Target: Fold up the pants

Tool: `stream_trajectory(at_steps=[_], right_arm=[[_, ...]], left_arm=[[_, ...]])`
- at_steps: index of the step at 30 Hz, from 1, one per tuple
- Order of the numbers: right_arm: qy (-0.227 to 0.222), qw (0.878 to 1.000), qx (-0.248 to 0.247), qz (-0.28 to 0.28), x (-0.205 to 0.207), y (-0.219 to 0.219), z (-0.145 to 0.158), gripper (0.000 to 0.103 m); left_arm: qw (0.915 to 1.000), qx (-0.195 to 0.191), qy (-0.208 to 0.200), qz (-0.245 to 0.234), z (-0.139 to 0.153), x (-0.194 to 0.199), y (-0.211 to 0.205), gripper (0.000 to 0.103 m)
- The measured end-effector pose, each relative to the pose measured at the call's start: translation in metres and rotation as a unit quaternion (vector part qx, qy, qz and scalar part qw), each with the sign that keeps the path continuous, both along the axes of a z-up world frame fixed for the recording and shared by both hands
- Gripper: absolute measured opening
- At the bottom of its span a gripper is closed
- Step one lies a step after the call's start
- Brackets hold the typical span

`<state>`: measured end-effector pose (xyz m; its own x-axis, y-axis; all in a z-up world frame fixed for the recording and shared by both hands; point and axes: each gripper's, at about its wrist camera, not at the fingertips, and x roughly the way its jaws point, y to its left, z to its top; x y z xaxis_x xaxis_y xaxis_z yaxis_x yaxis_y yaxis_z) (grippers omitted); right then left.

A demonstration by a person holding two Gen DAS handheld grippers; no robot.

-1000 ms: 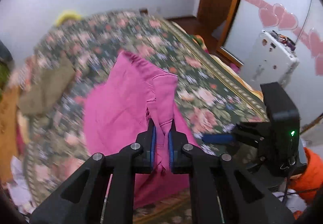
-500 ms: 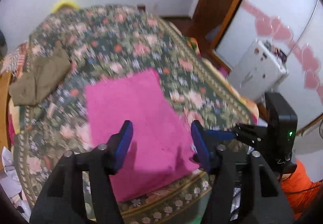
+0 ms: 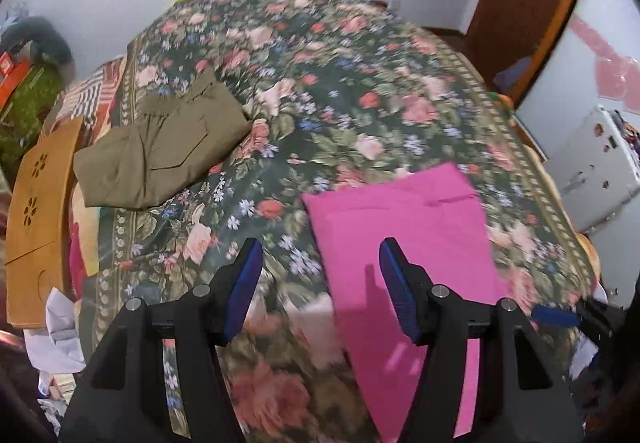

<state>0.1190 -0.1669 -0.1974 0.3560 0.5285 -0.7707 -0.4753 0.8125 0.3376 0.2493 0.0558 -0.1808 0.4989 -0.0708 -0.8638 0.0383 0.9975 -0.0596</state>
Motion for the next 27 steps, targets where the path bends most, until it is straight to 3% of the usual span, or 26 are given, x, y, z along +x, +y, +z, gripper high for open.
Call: stream_trajectory(at_steps=[6, 9, 11, 13, 17, 22, 27], right_arm=[[0.027, 1.000, 0.012, -0.006, 0.007, -0.003, -0.022, 0.058], [0.028, 0.999, 0.016, -0.005, 0.010, -0.008, -0.024, 0.057], [0.026, 1.000, 0.012, -0.004, 0.013, -0.009, -0.023, 0.055], [0.020, 1.000, 0.002, -0.007, 0.016, -0.010, -0.023, 0.055], [0.013, 1.000, -0.019, -0.020, 0.023, -0.015, -0.021, 0.056], [-0.006, 0.998, -0.034, -0.045, 0.026, -0.025, -0.006, 0.058], [-0.023, 0.998, -0.031, -0.040, 0.015, -0.024, 0.010, 0.058]], left_arm=[[0.9993, 0.023, 0.021, -0.019, -0.026, 0.045, -0.008, 0.061], [0.9953, 0.062, 0.051, -0.056, -0.050, 0.065, -0.027, 0.080], [0.9885, 0.109, 0.070, -0.078, -0.072, 0.072, -0.036, 0.082], [0.9871, 0.126, 0.058, -0.080, -0.083, 0.069, -0.034, 0.091], [0.9914, 0.109, 0.057, -0.044, -0.082, 0.056, -0.013, 0.091], [0.9898, 0.137, 0.038, 0.012, -0.072, 0.022, 0.011, 0.091], [0.9898, 0.099, 0.049, 0.090, -0.061, -0.023, 0.043, 0.091]])
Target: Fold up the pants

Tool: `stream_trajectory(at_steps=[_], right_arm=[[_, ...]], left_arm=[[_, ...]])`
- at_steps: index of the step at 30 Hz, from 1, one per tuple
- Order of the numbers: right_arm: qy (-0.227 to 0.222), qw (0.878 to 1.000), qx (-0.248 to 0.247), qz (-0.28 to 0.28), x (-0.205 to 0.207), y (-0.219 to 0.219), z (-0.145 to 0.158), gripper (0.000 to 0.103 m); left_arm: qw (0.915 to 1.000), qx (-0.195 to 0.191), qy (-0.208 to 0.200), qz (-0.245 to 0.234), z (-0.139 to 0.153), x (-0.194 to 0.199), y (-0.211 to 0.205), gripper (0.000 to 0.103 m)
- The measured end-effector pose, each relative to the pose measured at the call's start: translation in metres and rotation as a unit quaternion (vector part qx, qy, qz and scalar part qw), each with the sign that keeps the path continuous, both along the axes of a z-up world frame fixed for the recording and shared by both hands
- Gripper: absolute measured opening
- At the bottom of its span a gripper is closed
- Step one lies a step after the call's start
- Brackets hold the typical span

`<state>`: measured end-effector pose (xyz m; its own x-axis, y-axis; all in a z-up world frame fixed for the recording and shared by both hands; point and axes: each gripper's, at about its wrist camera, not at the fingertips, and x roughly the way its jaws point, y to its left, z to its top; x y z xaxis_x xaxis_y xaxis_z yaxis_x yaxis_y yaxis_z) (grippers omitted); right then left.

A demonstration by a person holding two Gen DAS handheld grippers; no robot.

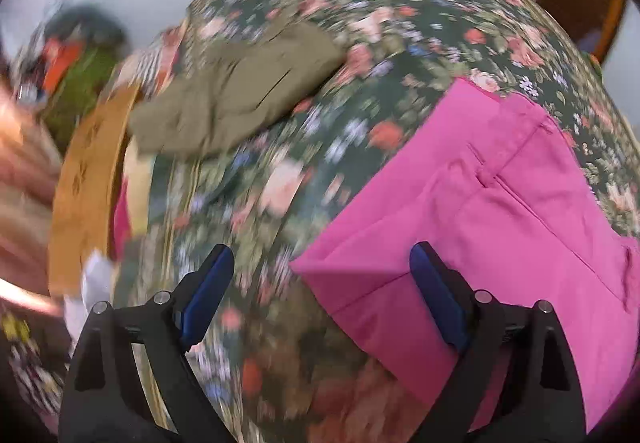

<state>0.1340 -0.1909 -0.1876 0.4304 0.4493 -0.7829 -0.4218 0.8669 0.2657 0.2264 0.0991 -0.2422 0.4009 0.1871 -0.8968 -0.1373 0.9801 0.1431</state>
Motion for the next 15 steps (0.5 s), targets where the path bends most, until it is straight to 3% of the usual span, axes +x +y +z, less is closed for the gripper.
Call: stream_trajectory(at_steps=[3, 10, 15], right_arm=[[-0.006, 1.000, 0.002, 0.014, -0.010, 0.007, 0.006, 0.058], [-0.002, 0.999, 0.006, 0.050, -0.029, 0.031, 0.008, 0.058], [0.014, 0.997, -0.021, 0.071, -0.032, 0.038, -0.010, 0.058]], left_arm=[[0.9986, -0.051, 0.014, 0.008, 0.006, -0.028, 0.009, 0.091], [0.9972, -0.074, 0.008, 0.005, 0.013, -0.069, -0.003, 0.091], [0.9923, -0.123, 0.013, -0.003, 0.012, -0.075, -0.017, 0.091]])
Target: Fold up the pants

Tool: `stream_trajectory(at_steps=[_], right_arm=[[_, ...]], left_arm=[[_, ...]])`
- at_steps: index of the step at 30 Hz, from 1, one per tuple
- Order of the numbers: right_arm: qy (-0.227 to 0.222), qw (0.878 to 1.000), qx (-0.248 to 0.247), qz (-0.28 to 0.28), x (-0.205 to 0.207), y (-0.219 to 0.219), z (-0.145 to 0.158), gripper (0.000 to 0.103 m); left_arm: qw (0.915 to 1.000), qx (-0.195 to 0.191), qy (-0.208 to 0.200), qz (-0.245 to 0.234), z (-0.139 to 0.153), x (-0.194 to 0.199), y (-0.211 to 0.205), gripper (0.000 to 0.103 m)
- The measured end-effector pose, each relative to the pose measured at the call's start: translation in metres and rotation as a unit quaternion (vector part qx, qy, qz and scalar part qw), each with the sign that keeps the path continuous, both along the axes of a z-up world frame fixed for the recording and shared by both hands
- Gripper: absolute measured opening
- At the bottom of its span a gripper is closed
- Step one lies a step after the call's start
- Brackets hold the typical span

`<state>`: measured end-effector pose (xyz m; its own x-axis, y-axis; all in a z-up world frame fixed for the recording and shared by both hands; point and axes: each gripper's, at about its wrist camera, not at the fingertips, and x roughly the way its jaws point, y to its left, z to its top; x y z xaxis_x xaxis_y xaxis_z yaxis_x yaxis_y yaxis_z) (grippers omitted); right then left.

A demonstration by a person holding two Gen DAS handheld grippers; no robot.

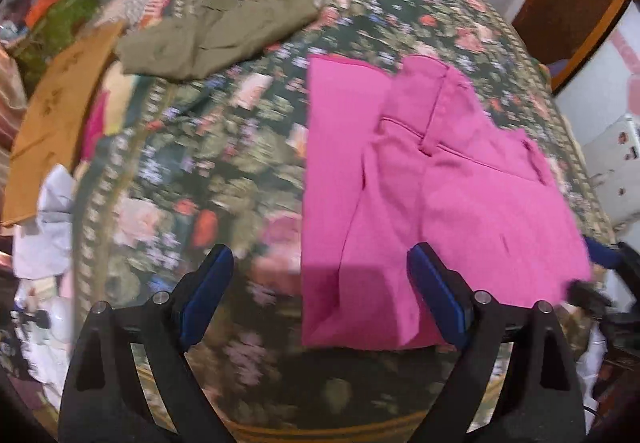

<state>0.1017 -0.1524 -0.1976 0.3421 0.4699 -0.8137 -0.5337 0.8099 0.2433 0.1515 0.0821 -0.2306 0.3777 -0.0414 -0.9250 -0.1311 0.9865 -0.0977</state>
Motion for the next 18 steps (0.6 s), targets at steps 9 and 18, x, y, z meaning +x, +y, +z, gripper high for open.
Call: stream_trajectory(at_steps=[9, 18], right_arm=[[0.016, 1.000, -0.010, -0.013, 0.015, -0.021, -0.018, 0.055], [0.015, 0.999, -0.005, -0.032, 0.022, -0.031, -0.010, 0.055]], left_arm=[[0.9980, 0.057, -0.012, -0.023, 0.004, -0.017, 0.019, 0.090], [0.9987, 0.047, -0.018, -0.013, 0.007, -0.017, 0.046, 0.091]])
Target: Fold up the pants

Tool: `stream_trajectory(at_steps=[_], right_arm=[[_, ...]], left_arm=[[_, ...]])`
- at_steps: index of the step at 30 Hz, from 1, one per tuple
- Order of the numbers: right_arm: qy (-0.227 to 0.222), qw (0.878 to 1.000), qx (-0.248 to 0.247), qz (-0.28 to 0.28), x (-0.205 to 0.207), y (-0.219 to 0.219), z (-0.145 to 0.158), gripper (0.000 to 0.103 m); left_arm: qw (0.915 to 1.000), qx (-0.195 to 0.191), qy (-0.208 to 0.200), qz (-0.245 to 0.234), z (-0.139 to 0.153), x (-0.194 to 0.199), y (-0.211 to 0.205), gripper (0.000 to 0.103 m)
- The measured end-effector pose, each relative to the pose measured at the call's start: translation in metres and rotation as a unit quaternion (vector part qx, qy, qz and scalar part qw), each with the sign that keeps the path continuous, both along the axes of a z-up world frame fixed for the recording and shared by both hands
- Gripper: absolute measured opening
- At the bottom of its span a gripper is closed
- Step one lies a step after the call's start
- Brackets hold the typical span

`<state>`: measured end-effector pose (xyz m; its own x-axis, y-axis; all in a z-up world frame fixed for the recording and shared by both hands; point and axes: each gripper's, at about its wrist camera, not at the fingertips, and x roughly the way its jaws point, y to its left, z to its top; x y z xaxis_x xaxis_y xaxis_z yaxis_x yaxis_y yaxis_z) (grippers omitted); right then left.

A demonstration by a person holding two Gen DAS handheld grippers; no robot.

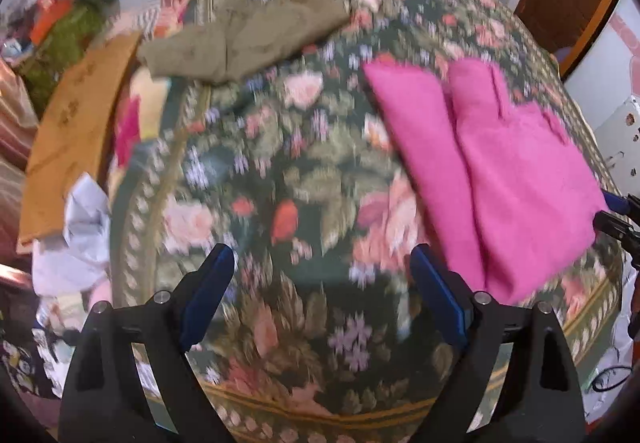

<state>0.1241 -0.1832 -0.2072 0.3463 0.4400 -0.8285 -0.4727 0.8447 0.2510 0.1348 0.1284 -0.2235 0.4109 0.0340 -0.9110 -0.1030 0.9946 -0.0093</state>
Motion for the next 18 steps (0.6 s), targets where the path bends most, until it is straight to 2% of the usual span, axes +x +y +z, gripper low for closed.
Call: stream_trajectory(at_steps=[6, 9, 11, 14, 16, 18], right_arm=[[-0.027, 0.999, 0.009, -0.016, 0.020, -0.001, 0.016, 0.057], [-0.030, 0.999, 0.012, 0.001, 0.033, 0.004, 0.016, 0.057], [-0.034, 0.999, 0.011, 0.012, 0.042, 0.009, 0.014, 0.057], [-0.032, 0.999, 0.007, 0.022, 0.055, 0.016, 0.007, 0.053], [-0.033, 0.999, 0.006, 0.025, 0.064, 0.021, 0.002, 0.044], [-0.032, 0.999, 0.003, 0.025, 0.069, 0.023, -0.003, 0.037]], left_arm=[[0.9977, -0.014, -0.058, -0.034, 0.037, 0.031, -0.024, 0.091], [0.9942, -0.027, -0.079, -0.068, 0.045, 0.049, -0.044, 0.088], [0.9923, -0.035, -0.078, -0.089, 0.043, 0.060, -0.055, 0.074], [0.9915, -0.043, -0.053, -0.111, 0.027, 0.076, -0.069, 0.051], [0.9917, -0.042, -0.035, -0.116, 0.014, 0.085, -0.075, 0.036], [0.9921, -0.042, -0.031, -0.114, 0.005, 0.089, -0.077, 0.034]])
